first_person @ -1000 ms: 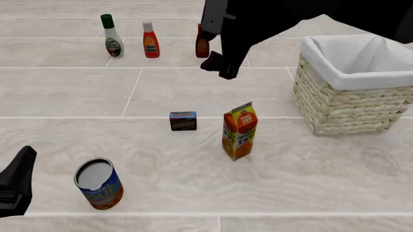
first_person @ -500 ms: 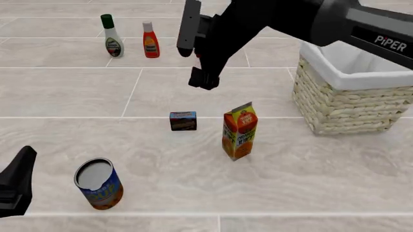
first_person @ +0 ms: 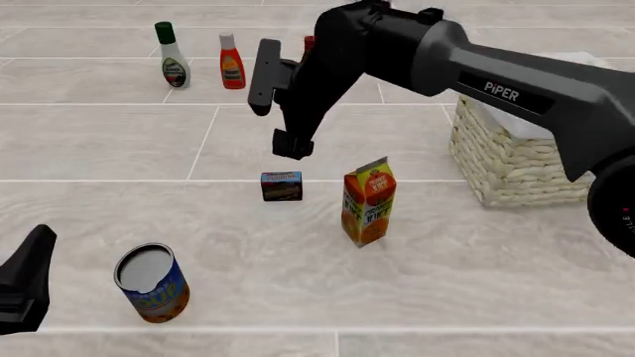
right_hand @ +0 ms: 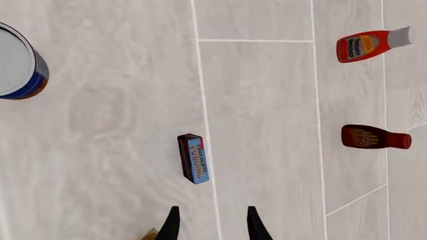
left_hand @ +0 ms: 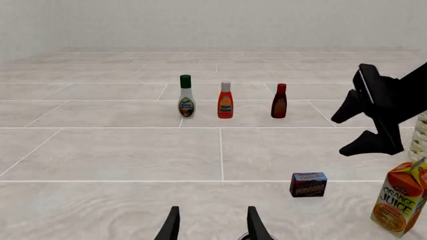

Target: Pick the chocolate pudding and place it in the basket.

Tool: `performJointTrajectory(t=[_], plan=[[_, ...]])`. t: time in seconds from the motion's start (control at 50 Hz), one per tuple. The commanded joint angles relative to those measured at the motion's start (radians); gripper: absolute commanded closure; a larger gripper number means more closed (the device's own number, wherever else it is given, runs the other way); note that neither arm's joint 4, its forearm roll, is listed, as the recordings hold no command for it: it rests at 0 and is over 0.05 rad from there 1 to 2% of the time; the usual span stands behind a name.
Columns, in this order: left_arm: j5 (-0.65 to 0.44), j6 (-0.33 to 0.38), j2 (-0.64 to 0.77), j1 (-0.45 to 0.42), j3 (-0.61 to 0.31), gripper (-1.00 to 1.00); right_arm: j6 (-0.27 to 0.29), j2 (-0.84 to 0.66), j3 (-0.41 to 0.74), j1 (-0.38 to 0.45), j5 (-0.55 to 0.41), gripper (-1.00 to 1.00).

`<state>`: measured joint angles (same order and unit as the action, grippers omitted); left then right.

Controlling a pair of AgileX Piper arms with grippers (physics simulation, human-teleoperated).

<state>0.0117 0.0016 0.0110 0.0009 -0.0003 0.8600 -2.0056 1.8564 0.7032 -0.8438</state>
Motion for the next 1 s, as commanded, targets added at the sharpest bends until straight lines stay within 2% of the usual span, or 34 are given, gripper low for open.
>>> performJointTrajectory(t=[0.02,0.52,0.76,1.0], plan=[[-0.001,0.001,-0.002,0.0,0.0,-1.0,-0.008,-0.051,0.019,-0.002,0.015,-1.0],[-0.001,0.001,-0.002,0.0,0.0,-1.0,-0.037,-0.124,0.052,-0.003,0.023,-1.0],[-0.001,0.001,-0.002,0.0,0.0,-1.0,-0.024,-0.17,0.061,-0.037,0.039,-1.0],[-0.001,0.001,-0.002,0.0,0.0,-1.0,-0.038,-0.205,0.087,-0.037,0.037,-1.0]])
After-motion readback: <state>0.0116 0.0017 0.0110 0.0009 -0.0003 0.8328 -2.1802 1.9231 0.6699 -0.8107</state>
